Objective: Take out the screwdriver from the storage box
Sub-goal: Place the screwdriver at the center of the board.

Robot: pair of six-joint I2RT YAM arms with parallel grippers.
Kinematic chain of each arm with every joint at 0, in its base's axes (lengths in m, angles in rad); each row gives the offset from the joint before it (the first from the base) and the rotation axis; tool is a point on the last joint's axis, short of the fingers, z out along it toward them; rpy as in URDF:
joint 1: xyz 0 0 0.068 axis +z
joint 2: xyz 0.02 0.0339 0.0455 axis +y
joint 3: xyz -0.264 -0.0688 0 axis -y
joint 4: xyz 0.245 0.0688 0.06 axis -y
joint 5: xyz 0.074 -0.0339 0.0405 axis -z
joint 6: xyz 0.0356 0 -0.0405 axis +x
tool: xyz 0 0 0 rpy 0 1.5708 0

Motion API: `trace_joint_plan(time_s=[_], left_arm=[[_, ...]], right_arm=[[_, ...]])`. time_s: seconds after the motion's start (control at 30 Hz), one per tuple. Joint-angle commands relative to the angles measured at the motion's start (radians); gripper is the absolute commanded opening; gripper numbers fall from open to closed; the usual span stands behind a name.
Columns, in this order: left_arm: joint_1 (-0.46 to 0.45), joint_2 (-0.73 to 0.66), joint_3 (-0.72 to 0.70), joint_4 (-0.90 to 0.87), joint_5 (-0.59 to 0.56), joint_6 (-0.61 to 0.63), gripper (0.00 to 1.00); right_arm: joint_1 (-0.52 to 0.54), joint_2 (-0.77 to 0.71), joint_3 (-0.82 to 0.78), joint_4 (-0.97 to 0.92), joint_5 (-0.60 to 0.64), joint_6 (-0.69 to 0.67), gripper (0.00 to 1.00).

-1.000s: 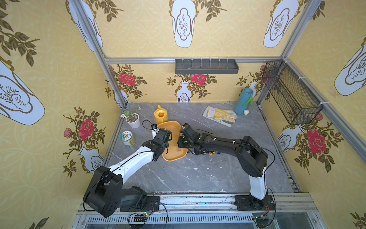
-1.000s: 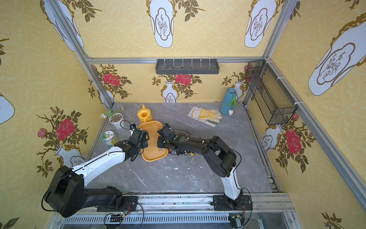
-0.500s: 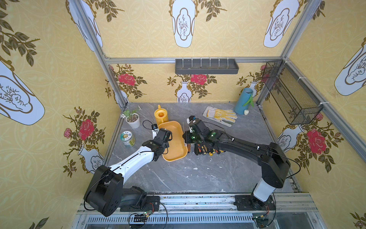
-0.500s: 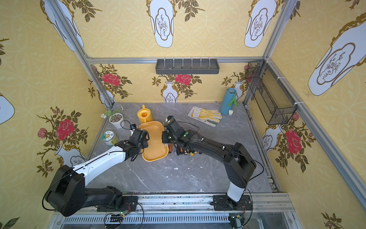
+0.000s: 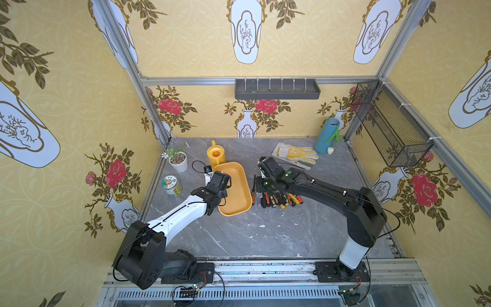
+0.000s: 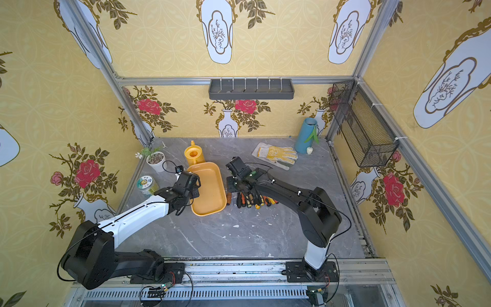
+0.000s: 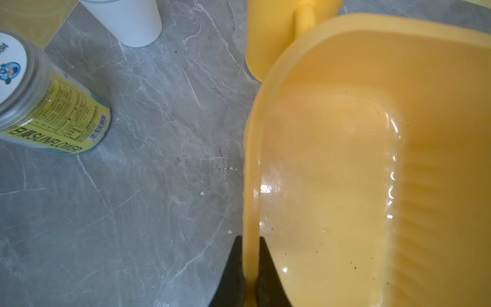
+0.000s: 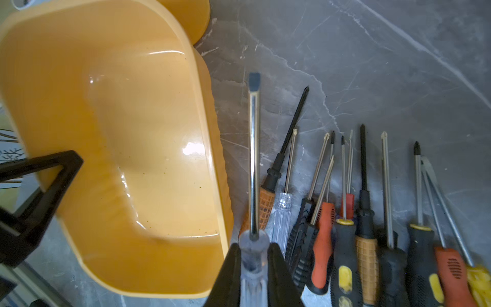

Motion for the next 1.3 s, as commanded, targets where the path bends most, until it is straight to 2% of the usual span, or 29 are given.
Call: trace_joint_plan(time_s=[0.0,0.97,1.27], left_arm=[[0.0,0.001,0.004,0.001,-0.003,0.014,0.0],[0.0,0.0,0.002,-0.002,-0.005,0.017,0.0],[0.001,0.008,0.002,-0.002,-0.005,0.016,0.0]], right_arm=[[0.0,0.045,0.036,-0.076,-0.023,-0.016,0.0],[-0.016,0.209,0.083,-0.116,-0.006,0.027,0.0],[-0.019,0.224,0.091,-0.115,-0.006,0.03,0.19]])
